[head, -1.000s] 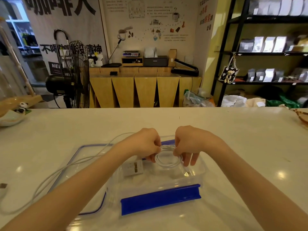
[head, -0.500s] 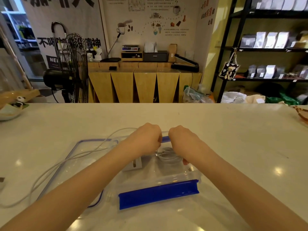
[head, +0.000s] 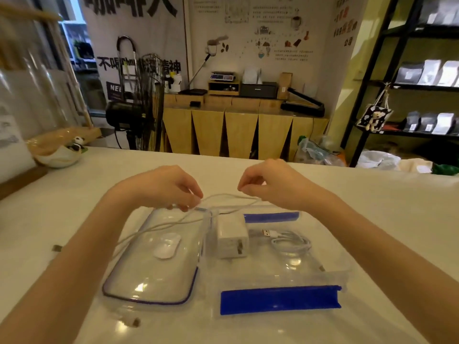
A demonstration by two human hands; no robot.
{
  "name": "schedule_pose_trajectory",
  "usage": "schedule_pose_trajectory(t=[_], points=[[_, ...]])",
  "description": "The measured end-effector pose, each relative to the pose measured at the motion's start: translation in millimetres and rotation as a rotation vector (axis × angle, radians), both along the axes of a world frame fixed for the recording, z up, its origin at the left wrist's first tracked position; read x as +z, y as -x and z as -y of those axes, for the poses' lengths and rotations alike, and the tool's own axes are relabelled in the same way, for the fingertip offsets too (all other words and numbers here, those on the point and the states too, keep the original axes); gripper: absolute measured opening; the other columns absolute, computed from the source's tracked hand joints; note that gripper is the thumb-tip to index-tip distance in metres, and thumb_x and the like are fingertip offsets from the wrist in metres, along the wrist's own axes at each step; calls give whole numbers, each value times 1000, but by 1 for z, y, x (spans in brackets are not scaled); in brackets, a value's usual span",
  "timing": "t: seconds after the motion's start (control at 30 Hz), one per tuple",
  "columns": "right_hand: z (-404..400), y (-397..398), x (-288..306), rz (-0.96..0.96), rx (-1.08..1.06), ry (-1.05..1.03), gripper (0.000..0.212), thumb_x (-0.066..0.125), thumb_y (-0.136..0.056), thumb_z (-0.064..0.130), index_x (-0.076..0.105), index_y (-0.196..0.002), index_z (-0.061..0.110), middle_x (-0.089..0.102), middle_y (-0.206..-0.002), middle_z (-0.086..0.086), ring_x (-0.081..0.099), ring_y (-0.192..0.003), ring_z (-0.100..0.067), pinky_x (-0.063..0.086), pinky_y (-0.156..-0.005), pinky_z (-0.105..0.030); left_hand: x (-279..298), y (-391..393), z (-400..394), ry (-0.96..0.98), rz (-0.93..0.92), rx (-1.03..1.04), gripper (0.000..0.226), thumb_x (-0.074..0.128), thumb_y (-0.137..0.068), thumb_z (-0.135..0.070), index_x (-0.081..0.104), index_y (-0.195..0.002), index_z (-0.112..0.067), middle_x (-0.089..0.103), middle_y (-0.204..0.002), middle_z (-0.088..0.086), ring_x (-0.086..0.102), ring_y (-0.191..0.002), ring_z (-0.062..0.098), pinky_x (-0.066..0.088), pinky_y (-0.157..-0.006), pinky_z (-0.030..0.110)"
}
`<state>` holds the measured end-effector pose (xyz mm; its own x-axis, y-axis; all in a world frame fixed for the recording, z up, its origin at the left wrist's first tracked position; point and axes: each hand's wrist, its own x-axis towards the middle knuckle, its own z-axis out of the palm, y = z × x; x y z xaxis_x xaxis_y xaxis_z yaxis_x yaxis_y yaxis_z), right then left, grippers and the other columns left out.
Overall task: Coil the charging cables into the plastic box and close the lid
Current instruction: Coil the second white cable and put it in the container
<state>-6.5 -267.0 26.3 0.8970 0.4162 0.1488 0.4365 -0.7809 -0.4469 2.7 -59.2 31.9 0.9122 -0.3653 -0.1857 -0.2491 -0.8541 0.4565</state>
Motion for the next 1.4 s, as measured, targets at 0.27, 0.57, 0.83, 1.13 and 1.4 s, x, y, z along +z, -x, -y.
schedule_pose_trajectory(t=[0.27, 0.57, 0.83, 1.13, 1.4], points=[[-77, -49, -23, -203, 159, 91, 15, 62, -83, 18, 67, -96, 12, 65, -92, 0, 57, -79, -11, 44, -67, -18, -30, -36, -56, -299, -257, 97, 32, 67, -78, -31, 62, -105, -14, 65, -103, 3, 59, -85, 11, 50, -75, 24], [-128, -59, -48, -257, 260, 279, 19, 69, -76, 18, 68, -94, 12, 70, -92, -12, 60, -66, -15, 51, -64, -28, -36, -40, -58, -245, -333, 79, 10, 64, -79, -15, 64, -72, -22, 65, -70, -5, 60, -65, 6, 47, -59, 18], [-105, -57, -17, -18, 189, -84, 5, 60, -84, 12, 64, -85, 9, 62, -72, -1, 63, -60, -14, 56, -56, -21, -2, -27, -72, 145, -152, 111, 18, 47, -91, -15, 63, -86, -8, 53, -58, 0, 58, -48, 8, 52, -55, 20], [-48, -64, 22, 390, -90, -618, 6, 59, -85, 14, 64, -88, 14, 64, -67, -1, 62, -55, -12, 57, -56, -25, 35, 0, -83, 519, -115, -118, 28, 40, -92, -22, 65, -90, -9, 45, -52, -4, 43, -46, 11, 44, -50, 20], [-42, -63, 23, 543, -215, -113, 36, 53, -88, 16, 52, -124, 20, 64, -113, -5, 50, -111, -25, 39, -86, -32, 33, -3, -58, 895, -247, -249, 25, 40, -86, -25, 60, -80, -11, 43, -49, -6, 35, -41, 7, 31, -42, 15]])
